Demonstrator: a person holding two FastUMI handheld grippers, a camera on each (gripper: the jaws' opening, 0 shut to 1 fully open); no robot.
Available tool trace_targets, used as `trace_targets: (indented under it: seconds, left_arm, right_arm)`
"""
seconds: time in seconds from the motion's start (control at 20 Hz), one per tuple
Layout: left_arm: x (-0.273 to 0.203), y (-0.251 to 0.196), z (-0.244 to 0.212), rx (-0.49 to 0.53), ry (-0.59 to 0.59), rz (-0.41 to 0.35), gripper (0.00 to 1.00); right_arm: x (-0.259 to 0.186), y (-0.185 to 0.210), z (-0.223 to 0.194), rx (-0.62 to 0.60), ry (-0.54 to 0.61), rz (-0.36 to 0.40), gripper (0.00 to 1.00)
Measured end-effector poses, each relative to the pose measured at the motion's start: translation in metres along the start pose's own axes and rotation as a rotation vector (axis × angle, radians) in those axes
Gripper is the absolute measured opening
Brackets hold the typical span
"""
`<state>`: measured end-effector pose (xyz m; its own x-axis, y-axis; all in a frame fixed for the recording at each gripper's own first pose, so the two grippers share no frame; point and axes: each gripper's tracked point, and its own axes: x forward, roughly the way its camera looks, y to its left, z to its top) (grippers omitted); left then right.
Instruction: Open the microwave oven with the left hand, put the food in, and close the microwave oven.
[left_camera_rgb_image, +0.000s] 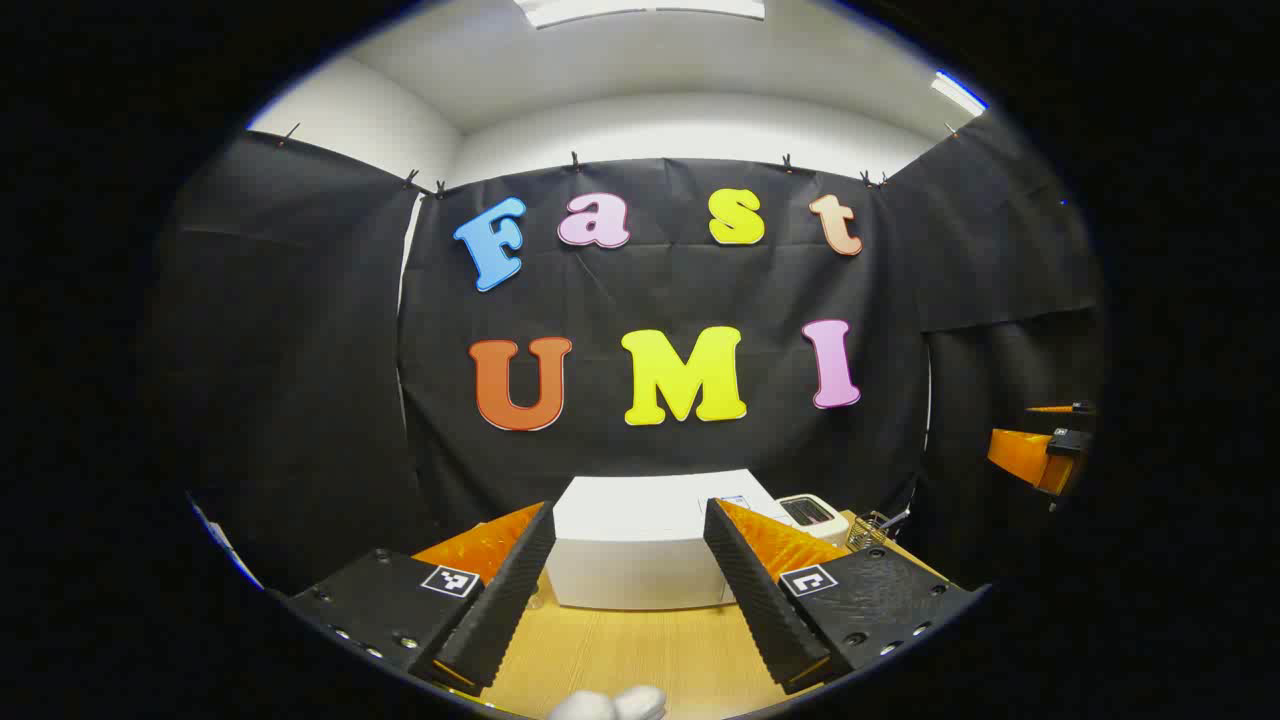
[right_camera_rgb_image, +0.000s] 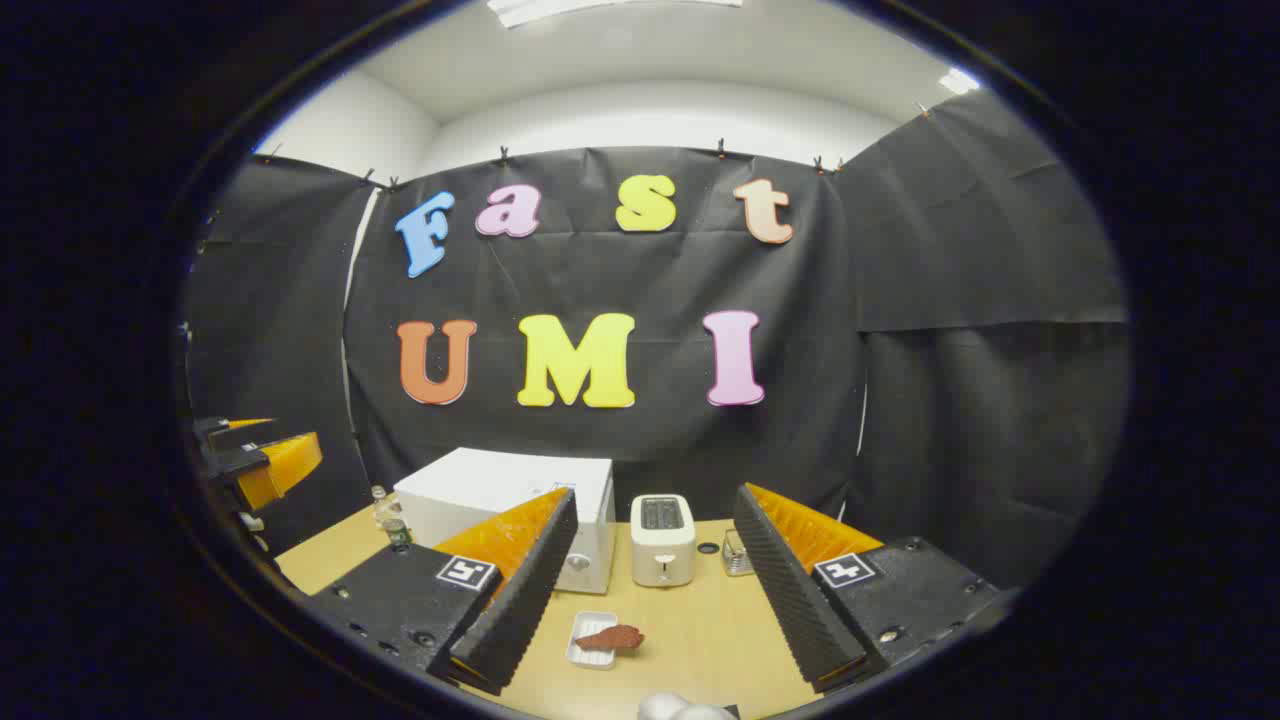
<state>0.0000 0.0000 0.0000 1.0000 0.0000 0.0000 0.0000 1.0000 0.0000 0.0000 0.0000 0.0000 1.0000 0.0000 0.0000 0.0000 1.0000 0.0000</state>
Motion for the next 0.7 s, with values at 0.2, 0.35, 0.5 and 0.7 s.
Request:
trace_targets:
  seconds: [0.2,0.35,0.5,0.7]
  left_arm:
    - [0.009,0.007,-0.003,0.007,0.003,0.011,0.93]
    - [0.016,0.007,-0.005,0.010,0.006,0.014,0.93]
    - [0.022,0.006,-0.010,-0.006,0.020,0.014,0.94]
    - [0.030,0.002,-0.018,0.009,0.021,0.018,0.94]
  right_arm:
    - [0.006,-0.001,-0.001,0.006,0.005,-0.004,1.00]
    - [0.012,-0.004,-0.001,0.000,0.010,-0.010,1.00]
    - [0.016,-0.003,-0.002,0.005,0.015,-0.011,0.91]
    - [0.022,-0.006,-0.002,0.005,0.014,-0.012,1.00]
